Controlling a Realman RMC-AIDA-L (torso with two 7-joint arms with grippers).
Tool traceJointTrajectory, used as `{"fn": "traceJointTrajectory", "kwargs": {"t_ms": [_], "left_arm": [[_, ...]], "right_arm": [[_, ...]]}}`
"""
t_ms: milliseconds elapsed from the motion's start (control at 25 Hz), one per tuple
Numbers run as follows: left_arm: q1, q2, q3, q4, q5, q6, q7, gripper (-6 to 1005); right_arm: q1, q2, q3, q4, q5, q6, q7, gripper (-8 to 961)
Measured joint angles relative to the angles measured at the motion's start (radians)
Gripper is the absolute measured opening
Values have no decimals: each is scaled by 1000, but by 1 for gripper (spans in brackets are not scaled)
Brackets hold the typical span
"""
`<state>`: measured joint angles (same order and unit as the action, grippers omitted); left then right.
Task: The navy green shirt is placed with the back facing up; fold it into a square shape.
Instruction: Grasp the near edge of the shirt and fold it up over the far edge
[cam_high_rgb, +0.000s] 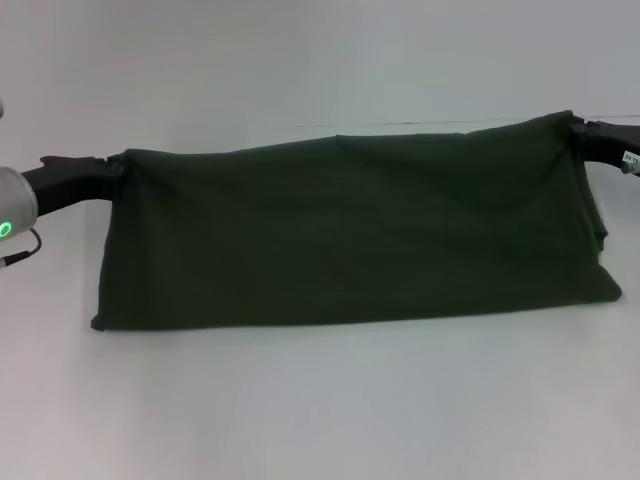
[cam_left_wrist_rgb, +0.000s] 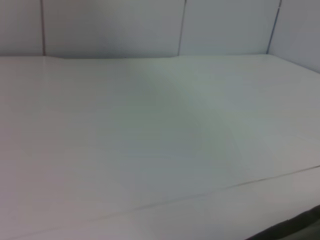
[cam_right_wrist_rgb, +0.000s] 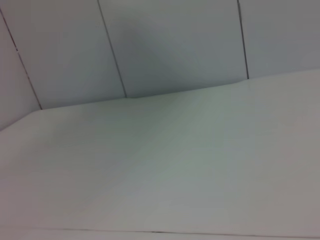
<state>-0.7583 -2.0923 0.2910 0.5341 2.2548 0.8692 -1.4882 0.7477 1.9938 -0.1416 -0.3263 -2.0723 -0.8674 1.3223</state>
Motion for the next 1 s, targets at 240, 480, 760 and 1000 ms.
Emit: {"fn": "traceJointTrajectory", "kwargs": {"t_ms": [240,480,760,1000], "left_arm": [[7,-3,0,0,-25,-21,2,59],[7,-4,2,-2,-26,-22,6,68],[4,-16,28,-5,-24,-35,13,78],[2,-51,66,11,-39,-125,14,87]], "right_arm": [[1,0,0,1,3,16,-2,25],[3,1,1,3,3,17,-10,24],[20,23,-30,4,3,65,-25,60],[47,59,-113,-5,3,162,-26,144]]}}
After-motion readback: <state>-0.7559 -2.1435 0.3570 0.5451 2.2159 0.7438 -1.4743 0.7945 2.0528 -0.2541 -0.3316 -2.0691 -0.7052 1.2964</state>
